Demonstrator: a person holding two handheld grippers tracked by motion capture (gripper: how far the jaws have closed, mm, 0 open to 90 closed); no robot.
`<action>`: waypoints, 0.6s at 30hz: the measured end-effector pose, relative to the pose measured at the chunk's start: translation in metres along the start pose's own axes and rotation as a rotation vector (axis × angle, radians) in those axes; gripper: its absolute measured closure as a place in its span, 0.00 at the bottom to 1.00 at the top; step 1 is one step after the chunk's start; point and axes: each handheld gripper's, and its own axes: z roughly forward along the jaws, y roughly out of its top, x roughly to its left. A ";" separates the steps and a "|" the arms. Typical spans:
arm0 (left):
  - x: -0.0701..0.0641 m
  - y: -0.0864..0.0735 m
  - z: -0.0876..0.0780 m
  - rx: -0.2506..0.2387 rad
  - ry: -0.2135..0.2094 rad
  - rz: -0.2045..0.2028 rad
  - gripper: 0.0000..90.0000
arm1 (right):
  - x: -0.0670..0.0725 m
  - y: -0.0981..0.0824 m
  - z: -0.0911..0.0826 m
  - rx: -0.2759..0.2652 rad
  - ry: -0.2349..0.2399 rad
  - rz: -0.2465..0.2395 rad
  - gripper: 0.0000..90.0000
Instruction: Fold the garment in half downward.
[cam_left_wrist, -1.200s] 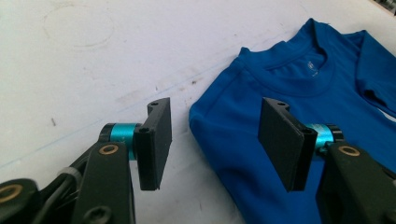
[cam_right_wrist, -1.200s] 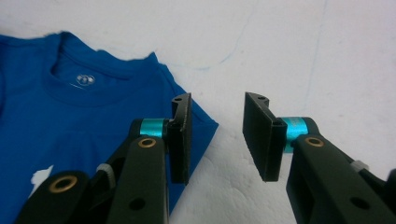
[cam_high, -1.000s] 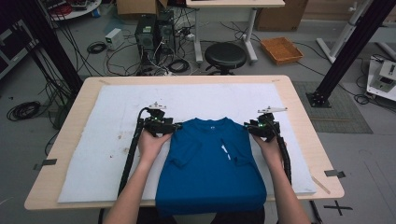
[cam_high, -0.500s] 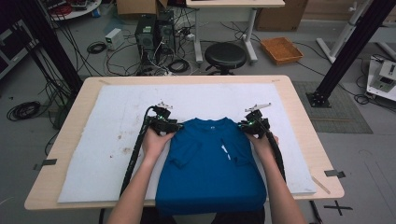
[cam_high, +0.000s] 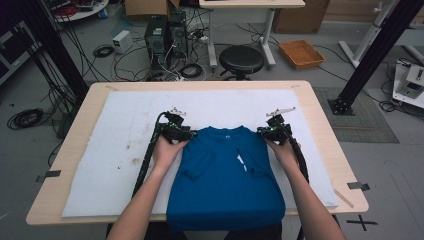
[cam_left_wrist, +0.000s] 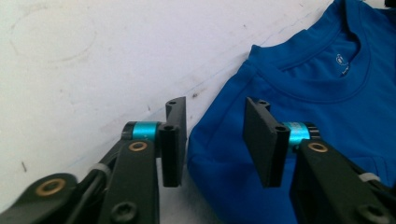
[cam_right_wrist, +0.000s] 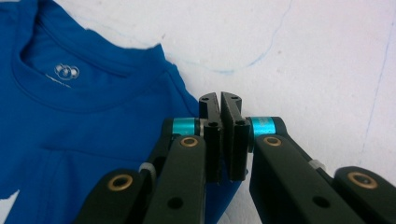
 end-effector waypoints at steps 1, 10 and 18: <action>0.000 0.000 0.001 -0.014 -0.010 -0.001 0.62 | 0.000 0.000 0.000 -0.005 -0.005 0.006 0.88; 0.000 0.001 0.007 -0.029 -0.035 0.002 0.61 | 0.006 0.005 0.008 -0.033 0.011 0.020 0.80; -0.005 0.006 0.015 0.020 -0.032 0.017 0.61 | 0.011 0.006 0.020 0.007 0.019 0.004 0.77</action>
